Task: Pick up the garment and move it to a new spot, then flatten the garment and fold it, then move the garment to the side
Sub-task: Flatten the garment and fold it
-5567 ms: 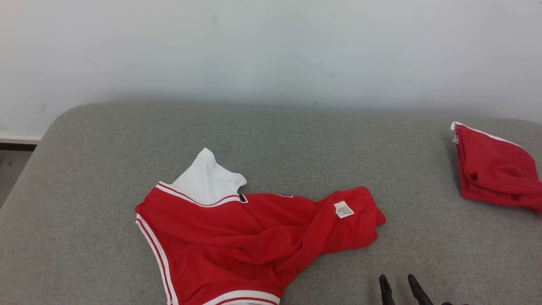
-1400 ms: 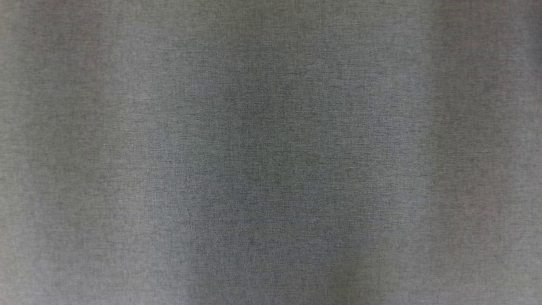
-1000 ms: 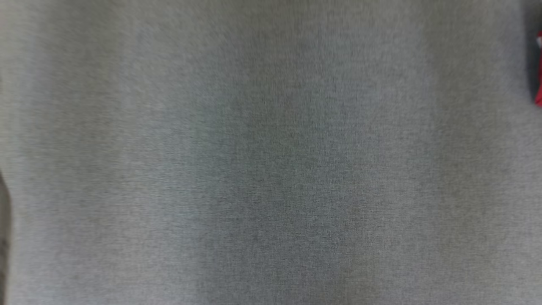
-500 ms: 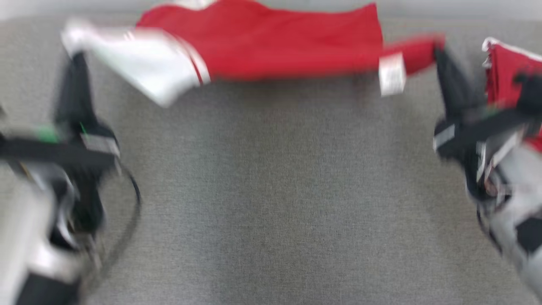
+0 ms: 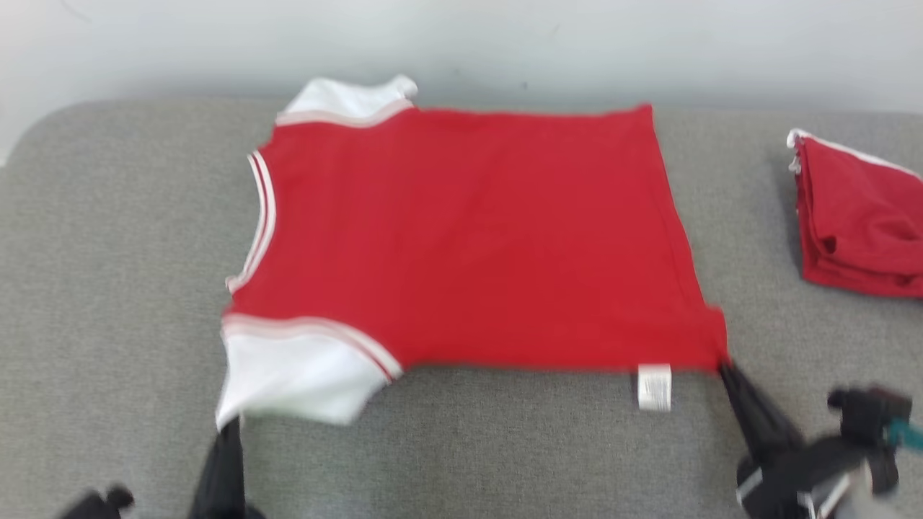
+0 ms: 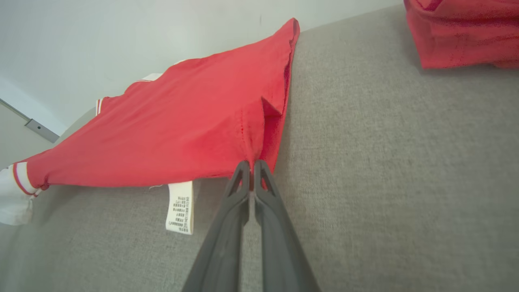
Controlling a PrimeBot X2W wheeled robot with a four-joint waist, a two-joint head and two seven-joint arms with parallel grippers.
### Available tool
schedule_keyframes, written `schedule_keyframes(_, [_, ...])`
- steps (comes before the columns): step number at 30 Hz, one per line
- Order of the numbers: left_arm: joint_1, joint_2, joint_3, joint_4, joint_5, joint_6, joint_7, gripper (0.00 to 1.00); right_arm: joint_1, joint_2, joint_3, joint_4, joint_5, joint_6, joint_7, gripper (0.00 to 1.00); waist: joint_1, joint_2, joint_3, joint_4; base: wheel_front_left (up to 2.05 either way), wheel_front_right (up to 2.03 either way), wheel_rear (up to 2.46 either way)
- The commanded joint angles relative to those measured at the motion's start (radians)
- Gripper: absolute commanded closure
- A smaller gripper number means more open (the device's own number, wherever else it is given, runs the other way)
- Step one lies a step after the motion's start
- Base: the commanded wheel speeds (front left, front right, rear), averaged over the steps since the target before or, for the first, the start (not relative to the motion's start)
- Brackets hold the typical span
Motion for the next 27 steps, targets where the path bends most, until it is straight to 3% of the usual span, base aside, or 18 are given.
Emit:
schedule_keyframes(1, [0.034,-0.009,-0.001,0.003,-0.007,0.003,-0.009,1.0,0.043,0.007,-0.01,-0.003,-0.008,-0.002,-0.007,1.0,0.0002,0.0003,-0.03,0.014,0.0,0.0,0.0])
schedule_keyframes(8, [0.227,-0.078,0.029,0.002,-0.026,0.012,-0.029,1.0,0.268,0.044,-0.073,-0.028,-0.019,-0.002,0.001,1.0,0.0002,0.0003,-0.094,0.036,0.0,0.0,0.0])
schedule_keyframes(16, [0.304,-0.082,0.013,-0.017,-0.011,0.017,-0.028,1.0,0.398,0.08,-0.169,-0.089,-0.06,-0.002,0.04,1.0,0.0002,0.0003,-0.107,0.04,0.0,0.0,0.0])
schedule_keyframes(27, [0.009,-0.008,0.0,0.035,0.04,-0.018,0.069,1.0,0.269,0.13,-0.243,-0.177,-0.121,-0.002,0.175,1.0,0.0002,0.0003,-0.107,0.017,0.0,0.0,0.0])
